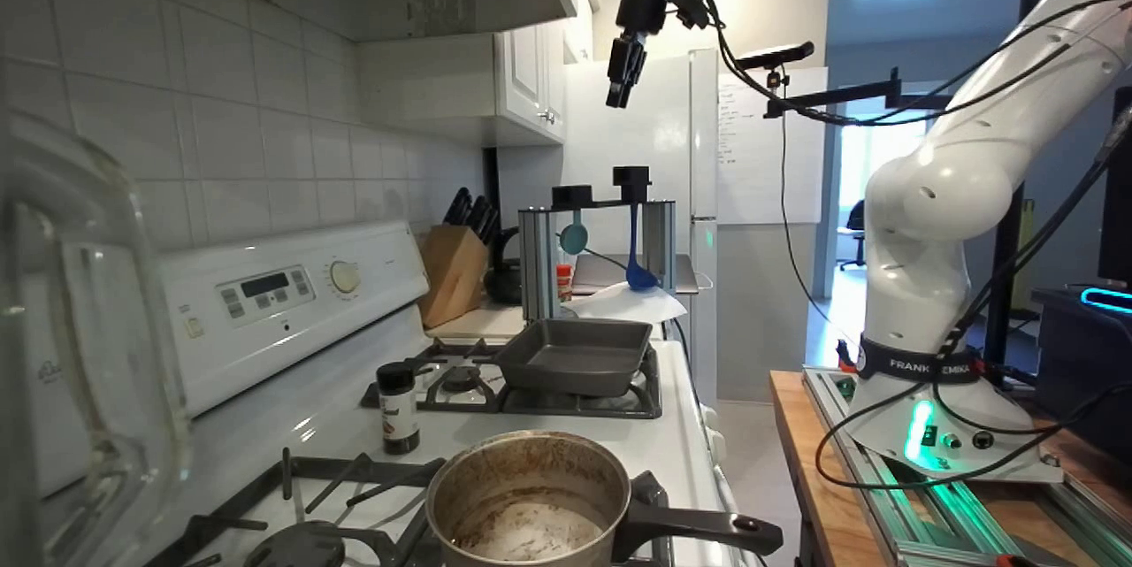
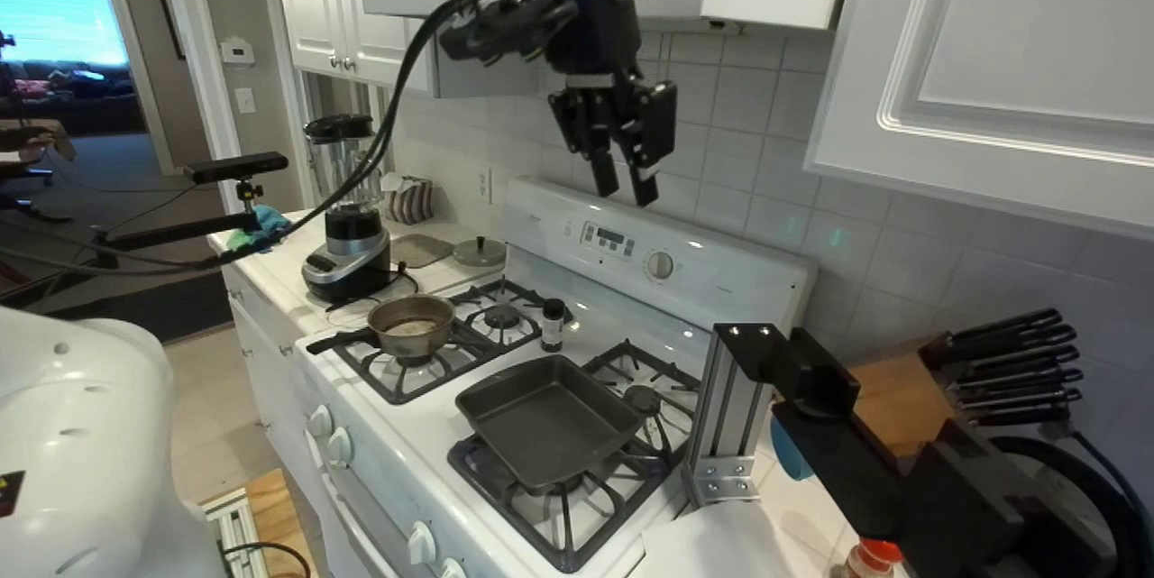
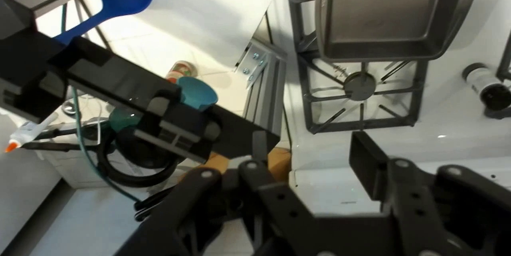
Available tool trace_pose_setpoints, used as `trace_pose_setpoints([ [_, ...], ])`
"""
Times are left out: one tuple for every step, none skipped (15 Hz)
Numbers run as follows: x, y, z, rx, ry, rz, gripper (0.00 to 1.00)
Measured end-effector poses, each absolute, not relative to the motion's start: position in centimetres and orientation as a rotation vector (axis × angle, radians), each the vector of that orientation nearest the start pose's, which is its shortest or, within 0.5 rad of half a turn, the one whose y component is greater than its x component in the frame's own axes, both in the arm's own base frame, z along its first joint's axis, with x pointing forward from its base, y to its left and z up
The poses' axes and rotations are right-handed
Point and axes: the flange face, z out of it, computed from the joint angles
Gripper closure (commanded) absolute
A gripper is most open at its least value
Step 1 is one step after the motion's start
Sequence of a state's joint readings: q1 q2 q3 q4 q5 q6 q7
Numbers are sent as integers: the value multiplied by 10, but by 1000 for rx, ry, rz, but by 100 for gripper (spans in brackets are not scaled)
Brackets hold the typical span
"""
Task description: Close the top cabinet door
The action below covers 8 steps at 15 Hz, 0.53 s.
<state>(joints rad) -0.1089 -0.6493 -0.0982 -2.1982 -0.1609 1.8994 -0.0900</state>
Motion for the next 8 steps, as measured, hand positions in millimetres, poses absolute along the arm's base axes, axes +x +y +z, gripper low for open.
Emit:
trace_pose_setpoints([
  [360,-88,642,-3235,106,-516,6],
  [355,-77,630,-3232,81,-492,0],
  [351,-67,618,-3232,62,-468,0],
  [347,-60,606,-3231,50,-439,0],
  [344,-53,594,-3227,43,-408,0],
  [341,-48,582,-3221,36,-375,0],
  [340,-43,571,-3209,23,-352,0],
  [340,-39,559,-3197,5,-338,0],
])
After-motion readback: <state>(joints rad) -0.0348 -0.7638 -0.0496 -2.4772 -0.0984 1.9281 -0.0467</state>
